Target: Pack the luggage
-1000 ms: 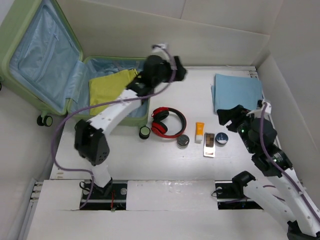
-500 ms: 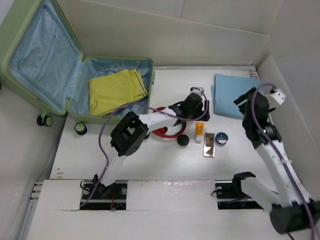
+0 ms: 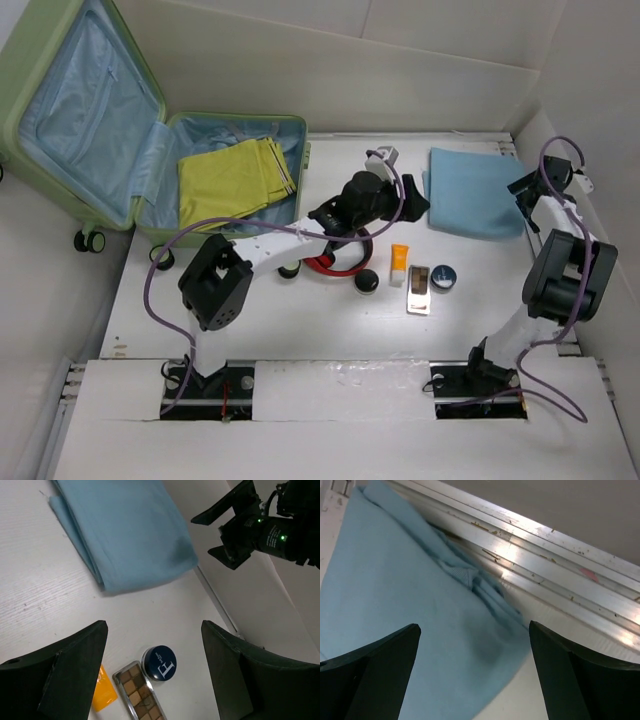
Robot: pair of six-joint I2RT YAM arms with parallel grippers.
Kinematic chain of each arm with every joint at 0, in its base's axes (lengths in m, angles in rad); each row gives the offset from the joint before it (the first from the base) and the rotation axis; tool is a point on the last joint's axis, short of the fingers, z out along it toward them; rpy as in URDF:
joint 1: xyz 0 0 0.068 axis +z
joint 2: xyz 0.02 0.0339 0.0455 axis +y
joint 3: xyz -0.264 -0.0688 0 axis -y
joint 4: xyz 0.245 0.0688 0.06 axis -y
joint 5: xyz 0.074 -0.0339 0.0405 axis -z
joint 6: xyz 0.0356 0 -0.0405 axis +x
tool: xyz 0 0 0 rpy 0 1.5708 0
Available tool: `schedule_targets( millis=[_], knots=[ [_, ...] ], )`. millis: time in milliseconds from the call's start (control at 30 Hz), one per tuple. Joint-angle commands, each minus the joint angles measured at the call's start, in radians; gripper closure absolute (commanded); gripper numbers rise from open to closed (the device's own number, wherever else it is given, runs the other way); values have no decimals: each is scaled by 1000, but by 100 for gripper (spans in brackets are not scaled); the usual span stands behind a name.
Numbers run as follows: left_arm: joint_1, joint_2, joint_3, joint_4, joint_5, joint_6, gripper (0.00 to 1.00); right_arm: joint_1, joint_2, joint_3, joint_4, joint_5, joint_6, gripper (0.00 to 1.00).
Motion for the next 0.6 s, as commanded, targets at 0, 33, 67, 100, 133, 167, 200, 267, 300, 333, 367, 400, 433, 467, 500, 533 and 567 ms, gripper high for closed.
schedule_targets(
  millis=[0,33,67,100,133,167,200,267,300,333,367,400,433,467,500,533,567],
  knots=[
    [-3,9,-38,56,51,-7,28,-66,74,44,42,-140,11,4],
    [-3,9,-38,69,60,-7,28,-76,123,60,42,-168,11,5],
    [-3,9,-48,78,60,-7,28,-76,148,70,42,-201,-4,6],
    [-3,9,-59,90,60,-7,28,-86,171,82,42,-240,-13,8],
    [-3,9,-59,90,60,-7,28,-86,188,91,31,-251,-13,10],
    [-3,18,-59,90,71,-7,28,-86,200,91,31,-261,-24,15],
    [-3,18,-59,99,71,-7,28,-86,211,78,53,-273,-24,19],
    [-3,27,-59,99,82,-7,28,-86,211,58,62,-307,-24,35],
    [-3,41,-49,99,97,-7,28,-86,211,42,62,-317,-24,41],
    [-3,57,-35,86,97,-7,28,-77,211,42,62,-328,-33,45],
    [-3,58,-35,86,97,-7,28,-76,211,32,53,-319,-33,51],
    [-3,70,-35,86,97,-7,28,-76,180,15,53,-319,-42,69],
    [-3,79,-35,86,97,-17,28,-76,162,4,44,-319,-42,75],
    [-3,79,-35,86,97,-27,28,-61,139,-20,44,-308,-42,80],
    [-3,79,-35,86,97,-27,28,-49,102,-21,44,-308,-42,86],
    [-3,88,-45,86,97,-37,28,-23,90,-21,31,-308,-53,87],
    [8,88,-45,86,97,-37,28,-9,90,-21,22,-323,-53,88]
  ],
)
